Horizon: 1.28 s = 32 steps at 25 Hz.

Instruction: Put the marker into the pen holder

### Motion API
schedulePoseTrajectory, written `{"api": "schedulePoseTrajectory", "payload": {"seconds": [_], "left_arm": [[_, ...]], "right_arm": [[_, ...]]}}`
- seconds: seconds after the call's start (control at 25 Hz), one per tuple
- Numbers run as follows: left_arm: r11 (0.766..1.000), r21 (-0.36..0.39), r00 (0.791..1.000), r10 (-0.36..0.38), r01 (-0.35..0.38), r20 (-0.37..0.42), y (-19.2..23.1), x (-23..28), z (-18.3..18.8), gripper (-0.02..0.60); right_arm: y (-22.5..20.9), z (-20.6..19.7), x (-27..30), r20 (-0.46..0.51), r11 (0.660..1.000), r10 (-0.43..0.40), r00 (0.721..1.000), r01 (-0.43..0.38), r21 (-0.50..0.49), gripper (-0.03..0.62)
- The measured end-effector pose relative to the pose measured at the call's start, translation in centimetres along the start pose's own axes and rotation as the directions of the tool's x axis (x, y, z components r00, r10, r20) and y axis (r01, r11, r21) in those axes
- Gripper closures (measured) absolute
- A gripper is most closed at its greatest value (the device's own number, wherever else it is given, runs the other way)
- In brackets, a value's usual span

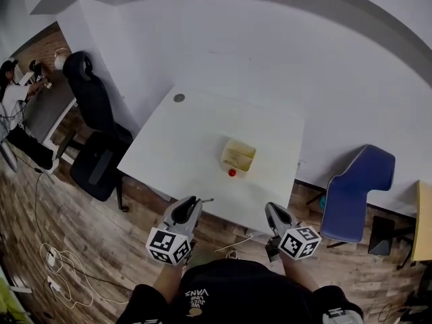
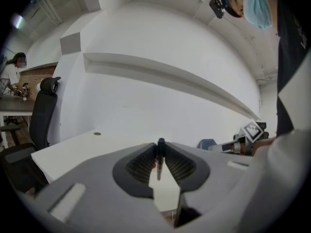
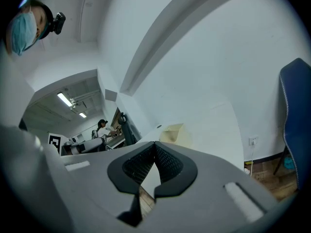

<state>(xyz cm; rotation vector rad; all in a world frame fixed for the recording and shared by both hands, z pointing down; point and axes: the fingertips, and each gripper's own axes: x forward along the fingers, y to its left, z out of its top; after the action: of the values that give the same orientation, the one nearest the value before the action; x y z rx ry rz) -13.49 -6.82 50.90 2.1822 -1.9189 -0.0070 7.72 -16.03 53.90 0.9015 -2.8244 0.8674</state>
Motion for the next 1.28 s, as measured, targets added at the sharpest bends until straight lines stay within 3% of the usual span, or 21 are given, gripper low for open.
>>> {"api": "schedulePoseTrajectory", "payload": {"seconds": [0.36, 0.68, 1.28], "left_arm": [[0.998, 0.048, 0.999, -0.046, 0.046, -0.008, 0.4, 5.1, 1.5, 0.465], [0.988, 0.058, 0.989, -0.144, 0.146, -0.034, 2.2, 10.0, 2.5, 0.465], [0.936, 0.09, 0.939, -0.333, 0.34, -0.086, 4.6, 16.7, 3.6, 0.465]], "right_arm": [[-2.6, 1.2, 0.7, 0.028, 0.999, -0.04, 0.999, 0.039, 0.031, 0.592], [-4.0, 1.5, 2.3, 0.058, 0.988, -0.135, 0.989, 0.13, 0.079, 0.592], [-3.0, 3.0, 6.3, 0.133, 0.964, -0.253, 0.958, 0.239, 0.118, 0.592]]}}
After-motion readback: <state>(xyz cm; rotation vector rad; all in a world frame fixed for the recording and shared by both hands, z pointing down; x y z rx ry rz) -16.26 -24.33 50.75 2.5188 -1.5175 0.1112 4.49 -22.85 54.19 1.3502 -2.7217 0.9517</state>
